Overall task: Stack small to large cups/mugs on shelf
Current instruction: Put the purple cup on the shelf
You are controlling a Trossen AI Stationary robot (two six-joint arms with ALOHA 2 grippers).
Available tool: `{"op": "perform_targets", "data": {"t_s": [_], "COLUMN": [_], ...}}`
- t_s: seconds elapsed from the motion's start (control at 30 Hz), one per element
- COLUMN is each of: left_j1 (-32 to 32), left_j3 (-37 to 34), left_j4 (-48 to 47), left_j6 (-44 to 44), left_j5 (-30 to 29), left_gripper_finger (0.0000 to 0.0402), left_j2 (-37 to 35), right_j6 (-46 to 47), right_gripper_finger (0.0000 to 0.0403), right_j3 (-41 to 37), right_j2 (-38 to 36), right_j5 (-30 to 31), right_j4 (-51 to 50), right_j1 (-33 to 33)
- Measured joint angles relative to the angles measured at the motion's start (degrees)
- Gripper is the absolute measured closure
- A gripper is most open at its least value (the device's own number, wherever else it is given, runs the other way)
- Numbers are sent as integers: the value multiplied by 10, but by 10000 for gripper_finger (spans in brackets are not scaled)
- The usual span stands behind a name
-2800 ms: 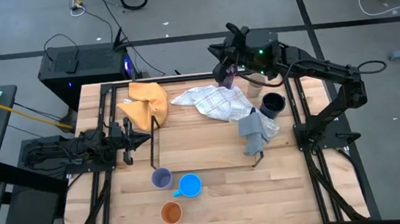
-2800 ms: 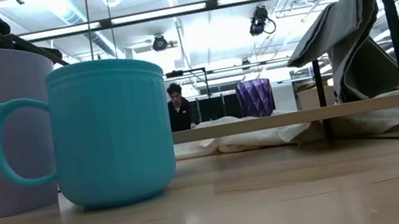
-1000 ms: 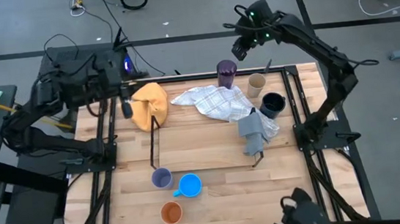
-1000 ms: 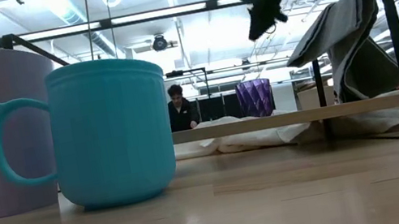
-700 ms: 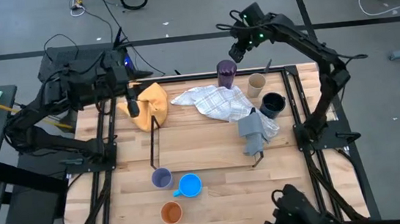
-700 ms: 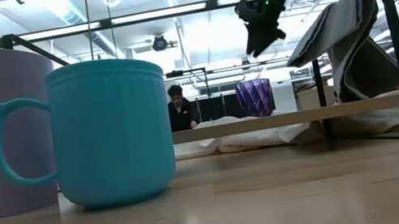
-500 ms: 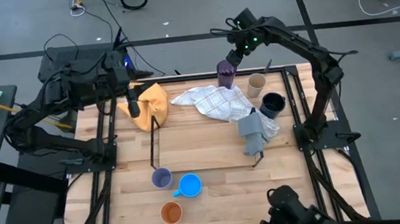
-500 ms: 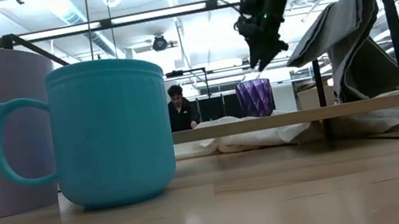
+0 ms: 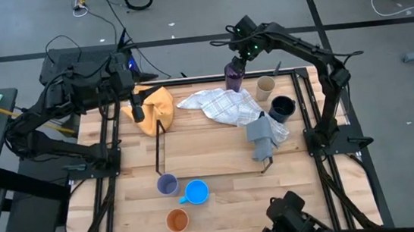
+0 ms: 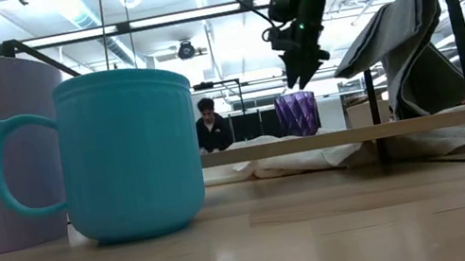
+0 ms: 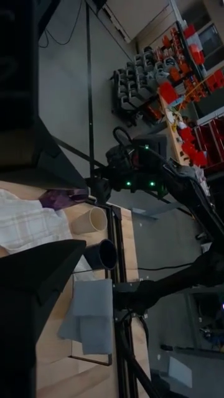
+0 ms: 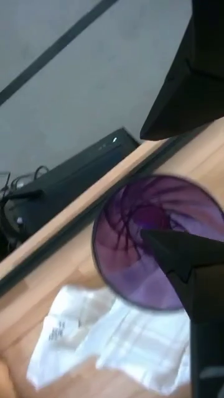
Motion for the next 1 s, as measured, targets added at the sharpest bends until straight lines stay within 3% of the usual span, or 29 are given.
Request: {"op": "perform_targets", "data": {"t_s": [0.2,0.57,1.0], "left_j1": [0,0,0], "left_j3": [0,0,0], "left_j4": [0,0,1], "left_j6": [0,0,-5], "left_j5": [0,0,0], "left_gripper_finger": [251,244,246], "left_j2": [0,0,0], "right_j6": [16,89,96], "right_gripper_finger": [149,153,154], "right_j3": [0,0,0], "right_j2": [0,15,68], "right_j5": [30,1,-8], "right_j4": [-9,-36,-45], "right_j1": [-12,-19,-7]}}
